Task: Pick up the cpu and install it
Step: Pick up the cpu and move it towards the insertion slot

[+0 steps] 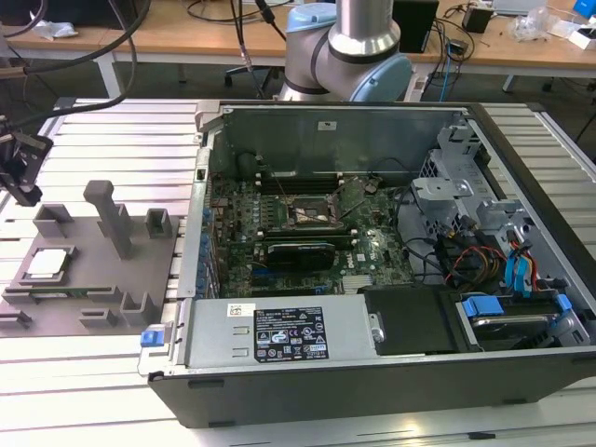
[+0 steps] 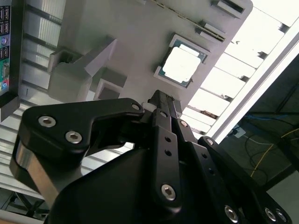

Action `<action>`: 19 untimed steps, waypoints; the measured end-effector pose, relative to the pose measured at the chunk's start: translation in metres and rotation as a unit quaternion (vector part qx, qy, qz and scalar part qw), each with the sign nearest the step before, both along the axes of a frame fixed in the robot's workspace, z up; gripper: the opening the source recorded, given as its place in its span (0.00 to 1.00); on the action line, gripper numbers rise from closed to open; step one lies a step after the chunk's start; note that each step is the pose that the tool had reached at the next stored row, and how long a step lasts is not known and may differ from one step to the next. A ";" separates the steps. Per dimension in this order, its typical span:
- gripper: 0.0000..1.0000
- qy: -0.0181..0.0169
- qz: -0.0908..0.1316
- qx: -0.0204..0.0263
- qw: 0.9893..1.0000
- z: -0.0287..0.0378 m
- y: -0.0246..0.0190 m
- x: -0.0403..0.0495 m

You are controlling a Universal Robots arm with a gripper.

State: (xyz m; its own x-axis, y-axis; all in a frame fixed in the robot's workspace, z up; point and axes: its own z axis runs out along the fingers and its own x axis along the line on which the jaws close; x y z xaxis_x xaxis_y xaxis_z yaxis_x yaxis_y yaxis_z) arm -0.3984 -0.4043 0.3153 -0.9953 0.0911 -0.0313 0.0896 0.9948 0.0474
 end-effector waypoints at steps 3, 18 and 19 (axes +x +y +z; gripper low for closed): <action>0.11 0.000 0.000 0.000 1.000 -0.0031 -0.0001 -0.0023; 0.11 0.000 0.000 0.000 1.000 -0.0216 -0.0001 -0.0148; 0.11 0.000 0.000 0.000 1.000 -0.0221 -0.0001 -0.0152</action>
